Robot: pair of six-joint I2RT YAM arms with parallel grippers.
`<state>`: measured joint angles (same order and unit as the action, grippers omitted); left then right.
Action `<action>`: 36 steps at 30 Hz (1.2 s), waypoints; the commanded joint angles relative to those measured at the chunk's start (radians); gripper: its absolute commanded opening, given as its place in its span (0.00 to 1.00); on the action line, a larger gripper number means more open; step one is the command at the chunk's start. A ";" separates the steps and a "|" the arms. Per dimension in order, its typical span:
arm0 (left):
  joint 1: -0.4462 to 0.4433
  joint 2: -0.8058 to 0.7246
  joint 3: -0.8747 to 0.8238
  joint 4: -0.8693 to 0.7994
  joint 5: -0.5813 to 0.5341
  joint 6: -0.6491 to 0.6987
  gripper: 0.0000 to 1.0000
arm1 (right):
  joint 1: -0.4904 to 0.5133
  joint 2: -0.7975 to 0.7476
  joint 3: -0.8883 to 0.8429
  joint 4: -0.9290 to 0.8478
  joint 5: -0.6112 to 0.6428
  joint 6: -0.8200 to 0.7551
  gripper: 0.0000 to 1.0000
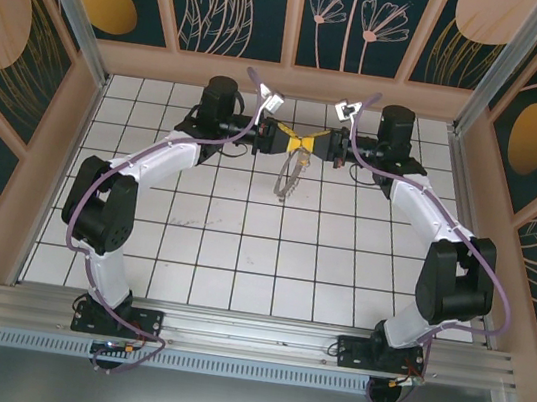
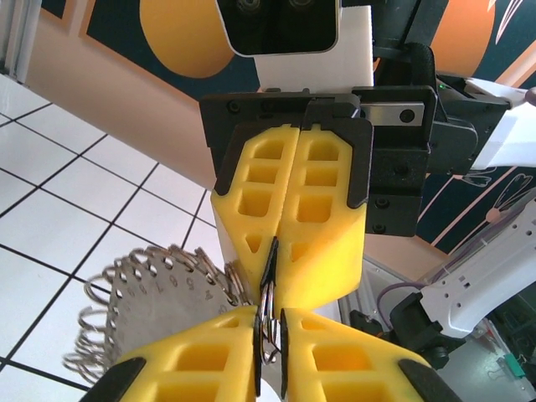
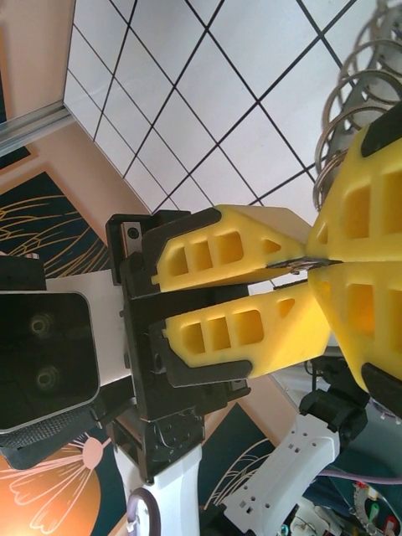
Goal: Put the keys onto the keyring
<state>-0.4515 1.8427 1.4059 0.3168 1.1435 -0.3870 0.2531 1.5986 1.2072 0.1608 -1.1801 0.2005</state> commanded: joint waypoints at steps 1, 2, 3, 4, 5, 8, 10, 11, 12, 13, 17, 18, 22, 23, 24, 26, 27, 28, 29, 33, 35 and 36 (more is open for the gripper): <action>-0.008 -0.033 -0.008 0.087 0.047 -0.032 0.11 | -0.001 0.007 0.012 0.074 -0.002 0.017 0.00; -0.009 -0.033 -0.011 0.104 0.047 -0.044 0.08 | 0.000 0.005 0.010 0.075 -0.003 0.017 0.00; -0.008 -0.034 -0.016 0.127 0.044 -0.057 0.04 | -0.001 0.004 0.009 0.074 -0.006 0.015 0.00; -0.008 -0.036 -0.020 0.149 0.042 -0.071 0.00 | -0.002 0.002 0.008 0.074 -0.006 0.017 0.00; -0.008 -0.038 -0.025 0.165 0.036 -0.084 0.00 | -0.002 -0.002 0.007 0.074 -0.006 0.016 0.00; -0.007 -0.052 -0.039 0.197 0.011 -0.099 0.00 | -0.007 -0.029 0.002 0.066 0.016 0.017 0.19; -0.009 -0.062 -0.042 0.208 -0.001 -0.105 0.00 | -0.022 -0.063 -0.017 0.076 0.032 0.027 0.30; -0.009 -0.066 -0.042 0.209 -0.006 -0.105 0.00 | -0.031 -0.083 -0.030 0.089 0.038 0.035 0.32; -0.007 -0.071 -0.043 0.213 -0.010 -0.108 0.00 | -0.041 -0.105 -0.048 0.103 0.045 0.047 0.34; -0.007 -0.076 -0.045 0.222 -0.016 -0.114 0.00 | -0.050 -0.128 -0.066 0.119 0.053 0.060 0.35; -0.008 -0.101 -0.059 0.286 -0.022 -0.158 0.00 | -0.073 -0.212 -0.166 0.197 0.086 0.107 0.37; -0.008 -0.106 -0.059 0.294 -0.019 -0.164 0.00 | -0.073 -0.229 -0.199 0.230 0.092 0.124 0.38; -0.009 -0.122 -0.064 0.331 -0.014 -0.196 0.00 | -0.073 -0.274 -0.294 0.348 0.100 0.182 0.45; -0.009 -0.122 -0.064 0.337 -0.013 -0.202 0.00 | -0.072 -0.280 -0.307 0.363 0.107 0.189 0.47; -0.011 -0.123 -0.064 0.343 -0.009 -0.207 0.00 | -0.069 -0.284 -0.320 0.385 0.110 0.201 0.48; -0.013 -0.155 -0.060 0.343 -0.008 -0.210 0.00 | -0.065 -0.287 -0.340 0.438 0.108 0.231 0.48; -0.013 -0.159 -0.059 0.344 -0.008 -0.211 0.00 | -0.060 -0.287 -0.346 0.460 0.106 0.244 0.49; -0.016 -0.163 -0.058 0.344 -0.008 -0.213 0.00 | -0.054 -0.287 -0.348 0.470 0.106 0.250 0.48; -0.017 -0.164 -0.056 0.344 -0.007 -0.213 0.00 | -0.046 -0.287 -0.345 0.477 0.107 0.251 0.49; -0.021 -0.171 -0.056 0.341 -0.009 -0.213 0.00 | -0.014 -0.285 -0.328 0.479 0.116 0.248 0.49; -0.021 -0.172 -0.058 0.341 -0.014 -0.212 0.00 | -0.005 -0.292 -0.319 0.470 0.127 0.242 0.49; -0.021 -0.171 -0.059 0.340 -0.017 -0.211 0.00 | -0.002 -0.299 -0.318 0.463 0.134 0.237 0.48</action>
<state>-0.4683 1.7023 1.3460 0.6025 1.1187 -0.5888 0.2401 1.3331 0.8677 0.5751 -1.0626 0.4328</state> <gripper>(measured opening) 0.049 0.485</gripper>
